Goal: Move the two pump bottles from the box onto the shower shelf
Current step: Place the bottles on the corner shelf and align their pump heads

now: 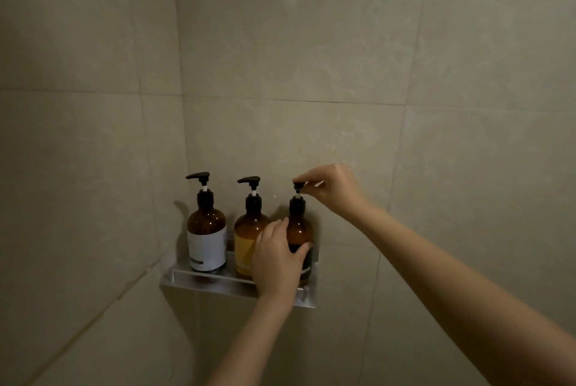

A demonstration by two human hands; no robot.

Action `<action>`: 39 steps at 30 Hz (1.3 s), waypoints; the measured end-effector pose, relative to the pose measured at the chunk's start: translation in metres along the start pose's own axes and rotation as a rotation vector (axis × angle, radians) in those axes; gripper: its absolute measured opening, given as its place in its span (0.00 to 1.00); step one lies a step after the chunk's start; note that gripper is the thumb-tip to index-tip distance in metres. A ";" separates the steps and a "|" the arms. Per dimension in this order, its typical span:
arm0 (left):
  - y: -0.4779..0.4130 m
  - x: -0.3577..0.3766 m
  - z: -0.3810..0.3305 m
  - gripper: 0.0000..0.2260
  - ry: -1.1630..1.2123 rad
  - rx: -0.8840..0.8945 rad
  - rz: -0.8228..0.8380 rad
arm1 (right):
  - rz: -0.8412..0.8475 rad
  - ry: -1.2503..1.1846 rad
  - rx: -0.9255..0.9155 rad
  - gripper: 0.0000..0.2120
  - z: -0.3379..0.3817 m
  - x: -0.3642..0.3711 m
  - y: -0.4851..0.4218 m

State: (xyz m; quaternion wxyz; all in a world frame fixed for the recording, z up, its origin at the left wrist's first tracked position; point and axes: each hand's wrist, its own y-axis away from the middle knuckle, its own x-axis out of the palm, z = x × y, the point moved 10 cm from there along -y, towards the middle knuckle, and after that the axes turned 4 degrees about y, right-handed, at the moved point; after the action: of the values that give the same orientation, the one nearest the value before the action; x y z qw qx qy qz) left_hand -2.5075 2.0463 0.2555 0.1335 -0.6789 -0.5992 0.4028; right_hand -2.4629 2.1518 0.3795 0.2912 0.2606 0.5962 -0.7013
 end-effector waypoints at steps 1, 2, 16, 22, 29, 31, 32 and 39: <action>0.000 0.001 0.000 0.26 0.004 0.002 0.004 | -0.003 0.002 -0.001 0.11 0.000 0.000 0.000; -0.001 0.001 0.001 0.26 0.009 0.005 0.008 | -0.004 0.007 -0.001 0.11 -0.001 0.000 0.001; -0.001 -0.043 0.019 0.22 0.113 0.054 -0.025 | 0.106 0.083 0.060 0.26 -0.003 -0.012 -0.012; -0.026 -0.080 0.090 0.16 0.247 -0.168 -0.046 | 0.205 0.102 -0.060 0.13 0.059 0.005 -0.043; -0.038 -0.048 0.094 0.29 0.166 -0.224 0.247 | 0.358 0.208 -0.049 0.18 0.075 0.059 -0.058; -0.039 -0.038 0.094 0.31 0.165 -0.248 0.299 | 0.355 0.215 -0.032 0.18 0.072 0.061 -0.060; -0.040 -0.035 0.095 0.31 0.173 -0.261 0.307 | 0.358 0.218 -0.027 0.18 0.071 0.062 -0.061; -0.029 -0.044 0.086 0.27 0.072 -0.207 0.114 | 0.331 0.209 -0.082 0.14 0.075 0.061 -0.060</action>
State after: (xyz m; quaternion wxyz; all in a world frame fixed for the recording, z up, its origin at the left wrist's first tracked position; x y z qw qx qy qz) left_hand -2.5871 1.9871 0.2370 0.0611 -0.7361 -0.5928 0.3210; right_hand -2.5499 2.0789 0.3885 0.3494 0.4142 0.6002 -0.5884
